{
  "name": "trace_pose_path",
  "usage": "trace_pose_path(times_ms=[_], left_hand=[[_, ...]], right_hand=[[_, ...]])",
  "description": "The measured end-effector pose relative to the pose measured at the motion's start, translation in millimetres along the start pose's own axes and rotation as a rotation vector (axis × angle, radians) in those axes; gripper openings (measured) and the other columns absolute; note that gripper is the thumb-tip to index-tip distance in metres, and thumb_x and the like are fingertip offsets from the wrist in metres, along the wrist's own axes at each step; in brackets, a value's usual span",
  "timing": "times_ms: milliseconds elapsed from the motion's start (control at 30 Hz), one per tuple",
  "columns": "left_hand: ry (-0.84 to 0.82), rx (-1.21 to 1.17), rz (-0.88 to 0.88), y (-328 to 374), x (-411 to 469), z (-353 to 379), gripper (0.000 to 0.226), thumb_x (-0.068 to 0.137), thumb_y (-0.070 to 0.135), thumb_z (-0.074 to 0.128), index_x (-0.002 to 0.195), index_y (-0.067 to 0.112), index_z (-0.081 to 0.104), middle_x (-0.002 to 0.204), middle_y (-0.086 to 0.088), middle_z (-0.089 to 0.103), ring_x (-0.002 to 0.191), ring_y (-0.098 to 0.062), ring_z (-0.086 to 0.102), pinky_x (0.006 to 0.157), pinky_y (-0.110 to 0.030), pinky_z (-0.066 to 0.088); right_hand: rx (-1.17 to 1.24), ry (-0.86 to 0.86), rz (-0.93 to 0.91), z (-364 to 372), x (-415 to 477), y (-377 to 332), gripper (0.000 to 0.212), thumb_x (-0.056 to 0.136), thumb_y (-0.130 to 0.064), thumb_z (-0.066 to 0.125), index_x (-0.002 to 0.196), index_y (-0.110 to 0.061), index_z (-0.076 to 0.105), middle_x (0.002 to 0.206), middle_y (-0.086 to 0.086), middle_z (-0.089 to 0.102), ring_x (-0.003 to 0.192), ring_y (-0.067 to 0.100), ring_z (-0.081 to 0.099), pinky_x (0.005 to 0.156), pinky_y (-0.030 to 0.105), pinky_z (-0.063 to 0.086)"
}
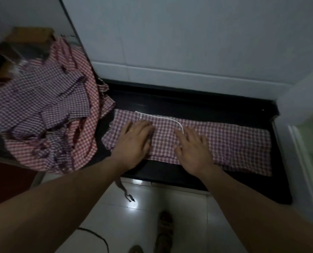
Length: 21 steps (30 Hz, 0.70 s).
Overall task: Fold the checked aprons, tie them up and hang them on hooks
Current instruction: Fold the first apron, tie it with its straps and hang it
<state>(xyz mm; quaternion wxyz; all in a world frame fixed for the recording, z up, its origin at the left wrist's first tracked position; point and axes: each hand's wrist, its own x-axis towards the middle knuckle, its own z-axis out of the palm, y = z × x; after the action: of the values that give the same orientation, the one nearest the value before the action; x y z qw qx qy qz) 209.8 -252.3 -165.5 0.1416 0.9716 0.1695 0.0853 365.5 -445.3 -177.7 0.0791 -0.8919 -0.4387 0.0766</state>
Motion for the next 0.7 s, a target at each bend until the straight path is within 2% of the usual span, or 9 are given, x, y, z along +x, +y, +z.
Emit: trace_pose_path(times_ms=[67,133,200,267,333,400,467,600,700], left_hand=[[0.199,-0.06,-0.261,-26,-13,-22,0.049,0.097,0.029,0.063,0.143,0.016,0.051,0.146,-0.009,0.051,0.135,-0.027,0.047,0.116,-0.046,0.032],[0.19,-0.284,-0.545,-55,-19,-41,0.053,0.092,0.03,0.069,0.138,0.009,0.053,0.136,-0.013,0.058,0.122,-0.028,0.057,0.109,-0.046,0.046],[0.03,-0.509,-0.678,-70,-13,-56,0.052,0.091,0.034,0.072,0.132,0.005,0.061,0.124,-0.009,0.07,0.109,-0.021,0.067,0.099,-0.037,0.055],[-0.091,-0.598,-0.756,-78,-3,-63,0.041,0.093,0.028,0.076,0.124,0.003,0.067,0.106,-0.004,0.073,0.09,-0.012,0.069,0.076,-0.02,0.056],[-0.151,-0.691,-0.85,-81,7,-64,0.04,0.091,0.025,0.08,0.122,0.003,0.064,0.102,-0.007,0.073,0.085,-0.015,0.07,0.066,-0.022,0.057],[-0.227,-0.766,-0.907,-81,9,-63,0.038,0.09,0.022,0.081,0.117,0.001,0.066,0.104,-0.013,0.075,0.085,-0.022,0.072,0.068,-0.03,0.06],[-0.291,-0.787,-0.903,-81,9,-62,0.031,0.089,0.019,0.081,0.114,0.006,0.068,0.102,-0.007,0.076,0.086,-0.021,0.074,0.07,-0.029,0.059],[-0.223,-0.843,-0.813,-77,8,-59,0.038,0.089,0.019,0.077,0.125,0.015,0.066,0.113,-0.002,0.076,0.094,-0.018,0.074,0.082,-0.033,0.062],[-0.27,-0.918,-0.861,-77,7,-58,0.04,0.092,0.019,0.075,0.127,0.014,0.056,0.117,0.0,0.07,0.096,-0.016,0.07,0.071,-0.027,0.059]], right_hand=[[-0.031,0.129,-0.018,-17,11,-20,0.04,0.102,-0.042,0.044,0.133,-0.022,0.059,0.136,0.006,0.055,0.126,0.026,0.049,0.106,0.046,0.037],[0.049,0.118,-0.105,-26,27,-46,0.027,0.1,-0.036,0.047,0.111,-0.019,0.065,0.111,0.004,0.061,0.105,0.025,0.057,0.091,0.042,0.047],[0.263,-0.121,-0.185,-25,42,-75,0.026,0.104,-0.034,0.047,0.117,-0.019,0.063,0.113,0.003,0.061,0.104,0.025,0.061,0.089,0.039,0.051],[0.371,-0.325,-0.193,-17,54,-96,0.031,0.105,-0.037,0.049,0.132,-0.023,0.058,0.125,0.005,0.06,0.109,0.022,0.059,0.088,0.033,0.048],[0.36,-0.307,-0.186,-4,60,-105,0.031,0.102,-0.037,0.056,0.13,-0.025,0.054,0.125,0.006,0.059,0.108,0.023,0.057,0.082,0.03,0.041],[0.343,-0.259,-0.193,4,60,-107,0.03,0.098,-0.039,0.062,0.124,-0.027,0.052,0.121,0.004,0.06,0.105,0.023,0.057,0.081,0.03,0.038],[0.349,-0.258,-0.196,5,64,-106,0.03,0.096,-0.039,0.064,0.121,-0.029,0.051,0.117,0.001,0.059,0.1,0.02,0.056,0.079,0.03,0.036],[0.387,-0.267,-0.179,1,66,-108,0.03,0.096,-0.039,0.067,0.119,-0.03,0.051,0.113,-0.005,0.057,0.096,0.015,0.055,0.076,0.03,0.037],[0.406,-0.292,-0.138,-5,65,-112,0.027,0.097,-0.036,0.066,0.119,-0.03,0.053,0.111,-0.006,0.056,0.096,0.015,0.055,0.077,0.03,0.039]])
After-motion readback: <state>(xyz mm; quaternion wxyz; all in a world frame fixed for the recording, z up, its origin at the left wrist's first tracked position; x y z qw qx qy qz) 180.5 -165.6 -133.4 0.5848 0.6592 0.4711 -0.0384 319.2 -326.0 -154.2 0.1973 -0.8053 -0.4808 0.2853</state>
